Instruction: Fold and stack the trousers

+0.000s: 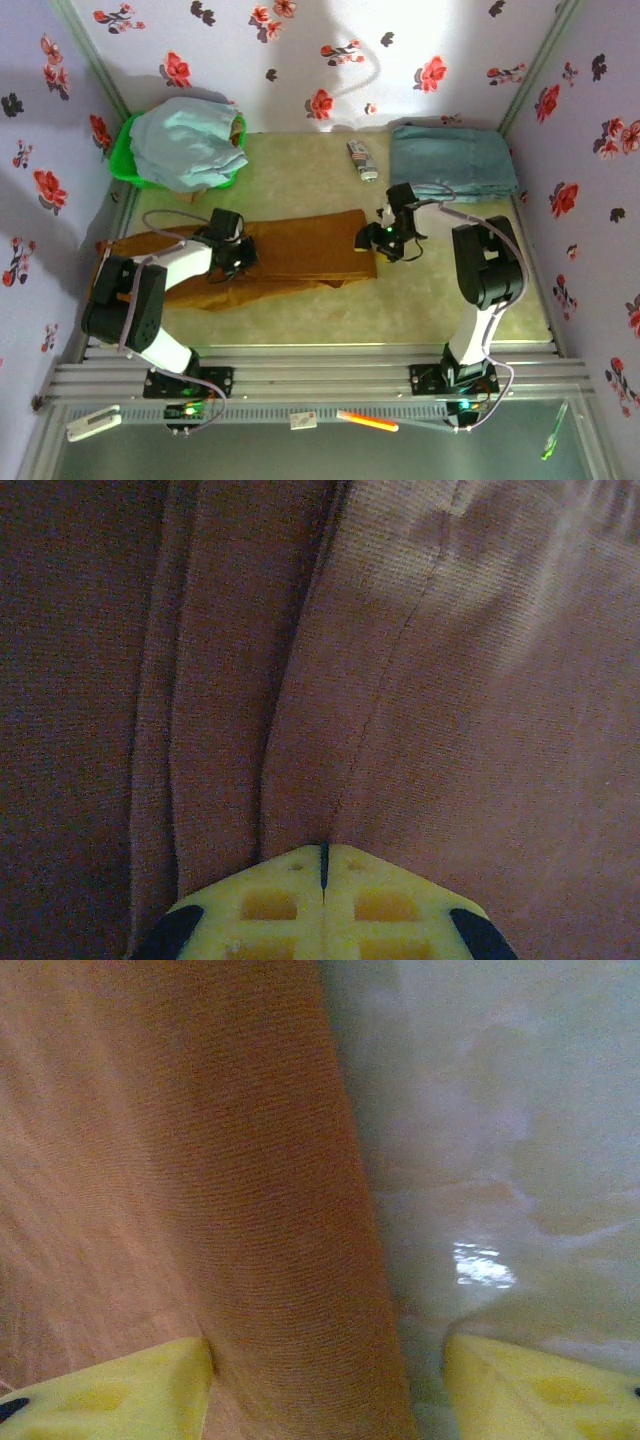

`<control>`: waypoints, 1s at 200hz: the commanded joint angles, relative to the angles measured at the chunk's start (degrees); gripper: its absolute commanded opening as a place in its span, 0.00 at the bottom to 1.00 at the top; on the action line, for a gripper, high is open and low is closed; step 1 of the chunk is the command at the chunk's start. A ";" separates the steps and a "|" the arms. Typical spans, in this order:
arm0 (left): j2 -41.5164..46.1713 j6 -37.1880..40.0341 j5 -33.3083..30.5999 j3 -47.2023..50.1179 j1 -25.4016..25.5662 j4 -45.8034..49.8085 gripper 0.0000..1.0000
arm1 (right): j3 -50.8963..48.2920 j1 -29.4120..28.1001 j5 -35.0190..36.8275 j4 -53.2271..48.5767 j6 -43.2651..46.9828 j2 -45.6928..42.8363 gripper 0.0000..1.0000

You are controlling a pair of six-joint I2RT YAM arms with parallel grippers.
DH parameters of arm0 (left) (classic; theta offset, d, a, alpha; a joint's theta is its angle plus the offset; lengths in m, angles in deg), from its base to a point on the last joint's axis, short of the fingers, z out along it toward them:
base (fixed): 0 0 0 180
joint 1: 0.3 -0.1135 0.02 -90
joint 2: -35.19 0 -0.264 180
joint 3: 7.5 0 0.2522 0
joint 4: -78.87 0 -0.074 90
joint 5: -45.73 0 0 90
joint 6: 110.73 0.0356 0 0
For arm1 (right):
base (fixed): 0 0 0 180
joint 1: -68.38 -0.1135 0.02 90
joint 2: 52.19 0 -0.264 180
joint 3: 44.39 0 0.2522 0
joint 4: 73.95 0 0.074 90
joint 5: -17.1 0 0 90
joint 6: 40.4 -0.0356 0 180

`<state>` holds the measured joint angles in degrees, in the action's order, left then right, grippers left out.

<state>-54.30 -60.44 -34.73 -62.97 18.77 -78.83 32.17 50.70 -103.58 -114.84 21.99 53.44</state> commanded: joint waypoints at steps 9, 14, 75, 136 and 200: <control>-2.37 0.60 0.30 3.35 0.08 1.66 0.00 | -3.44 -0.41 -5.63 7.64 -1.60 1.15 0.57; -2.28 0.61 0.30 3.43 0.09 1.64 0.00 | -4.01 -0.36 -6.53 8.49 -2.17 0.82 0.54; -0.26 1.42 0.72 1.28 0.09 3.61 0.05 | -4.27 -0.19 -6.26 6.53 -5.31 -6.55 0.00; 8.91 0.96 -0.62 -4.27 -0.15 11.02 0.78 | -0.91 10.62 8.60 -11.66 -2.19 -16.62 0.00; 17.24 -1.34 -6.97 -4.60 -8.26 17.27 0.87 | 13.23 22.41 22.67 -26.98 5.50 -18.32 0.00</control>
<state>-38.19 -60.33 -38.23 -68.53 14.04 -66.00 37.11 70.24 -89.57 -133.75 22.49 34.92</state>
